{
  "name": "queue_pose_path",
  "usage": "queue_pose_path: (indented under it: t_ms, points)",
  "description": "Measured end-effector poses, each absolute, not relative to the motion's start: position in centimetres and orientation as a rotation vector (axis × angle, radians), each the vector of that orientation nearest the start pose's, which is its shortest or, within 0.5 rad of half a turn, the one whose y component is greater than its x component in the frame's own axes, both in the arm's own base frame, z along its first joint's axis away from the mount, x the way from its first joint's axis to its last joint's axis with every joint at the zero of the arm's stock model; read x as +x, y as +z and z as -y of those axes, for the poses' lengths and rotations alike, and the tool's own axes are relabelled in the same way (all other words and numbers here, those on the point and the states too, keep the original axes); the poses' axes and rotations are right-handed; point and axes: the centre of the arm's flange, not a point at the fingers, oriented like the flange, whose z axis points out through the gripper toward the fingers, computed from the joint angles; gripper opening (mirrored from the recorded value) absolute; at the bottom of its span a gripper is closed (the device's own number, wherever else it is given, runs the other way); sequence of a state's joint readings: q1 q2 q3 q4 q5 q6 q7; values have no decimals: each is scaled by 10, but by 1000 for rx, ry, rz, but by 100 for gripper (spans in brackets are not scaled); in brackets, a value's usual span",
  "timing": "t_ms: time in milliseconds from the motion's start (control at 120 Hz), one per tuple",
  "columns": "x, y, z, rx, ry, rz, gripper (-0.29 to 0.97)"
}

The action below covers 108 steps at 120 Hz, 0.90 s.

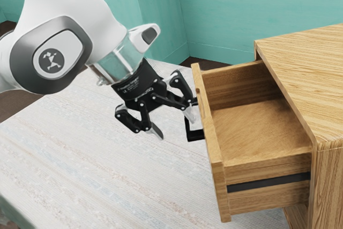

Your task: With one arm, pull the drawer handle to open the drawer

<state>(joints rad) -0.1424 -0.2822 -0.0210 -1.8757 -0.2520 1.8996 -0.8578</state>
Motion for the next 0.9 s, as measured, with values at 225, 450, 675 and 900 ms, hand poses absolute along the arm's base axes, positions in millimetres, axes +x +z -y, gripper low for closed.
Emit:
queue_pose_path:
  t_ms: [225,450,675,900]
  points:
    - [465,657,84,-3249,-263,1303,44]
    - [446,655,69,-3243,-265,1342,44]
    - [428,656,57,-3238,-282,1368,44]
    - [404,707,28,-3223,-462,1372,50]
